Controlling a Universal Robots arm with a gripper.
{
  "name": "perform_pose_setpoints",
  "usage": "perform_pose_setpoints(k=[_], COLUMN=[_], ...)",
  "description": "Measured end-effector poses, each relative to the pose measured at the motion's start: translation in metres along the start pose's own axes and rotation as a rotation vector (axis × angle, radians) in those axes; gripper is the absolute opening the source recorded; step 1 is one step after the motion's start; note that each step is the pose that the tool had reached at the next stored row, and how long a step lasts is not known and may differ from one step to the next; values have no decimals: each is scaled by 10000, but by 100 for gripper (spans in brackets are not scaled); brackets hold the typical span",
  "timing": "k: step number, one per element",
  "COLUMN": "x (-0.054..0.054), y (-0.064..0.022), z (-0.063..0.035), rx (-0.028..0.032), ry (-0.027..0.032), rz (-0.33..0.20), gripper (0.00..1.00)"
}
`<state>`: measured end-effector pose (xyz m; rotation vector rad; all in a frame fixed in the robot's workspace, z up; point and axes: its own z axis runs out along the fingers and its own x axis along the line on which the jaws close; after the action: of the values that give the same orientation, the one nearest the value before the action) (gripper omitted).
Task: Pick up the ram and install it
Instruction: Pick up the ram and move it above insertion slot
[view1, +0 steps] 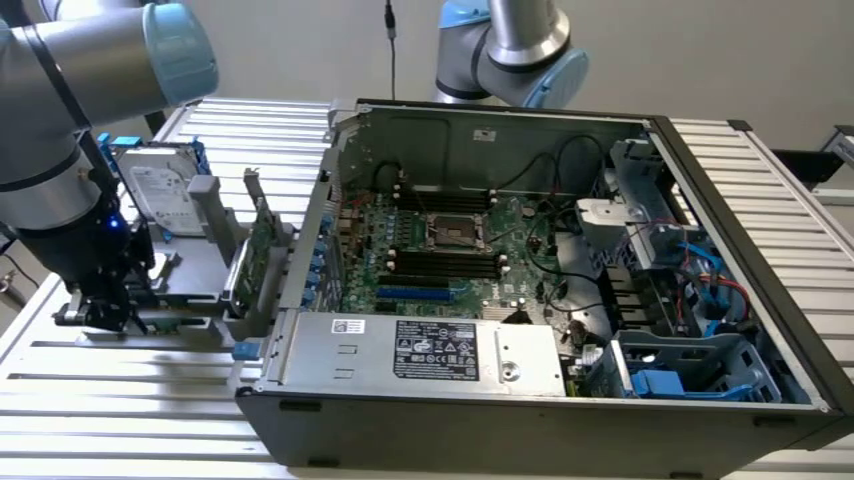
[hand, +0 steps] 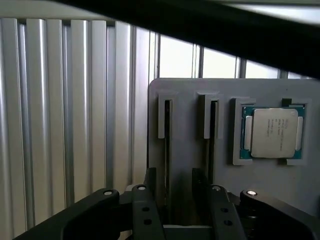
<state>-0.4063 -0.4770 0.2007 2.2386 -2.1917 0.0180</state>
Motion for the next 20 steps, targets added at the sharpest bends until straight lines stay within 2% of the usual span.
perform_pose_setpoints(k=[3, 13, 17, 19, 20], x=[1, 0, 1, 1, 1], y=[-1, -7, -16, -25, -31], z=[18, 52, 56, 57, 58], rx=[-2, -1, -5, -6, -4], ry=[91, 157, 210, 239, 247], rz=[-1, 1, 0, -1, -1], gripper=[42, 42, 42, 40, 34])
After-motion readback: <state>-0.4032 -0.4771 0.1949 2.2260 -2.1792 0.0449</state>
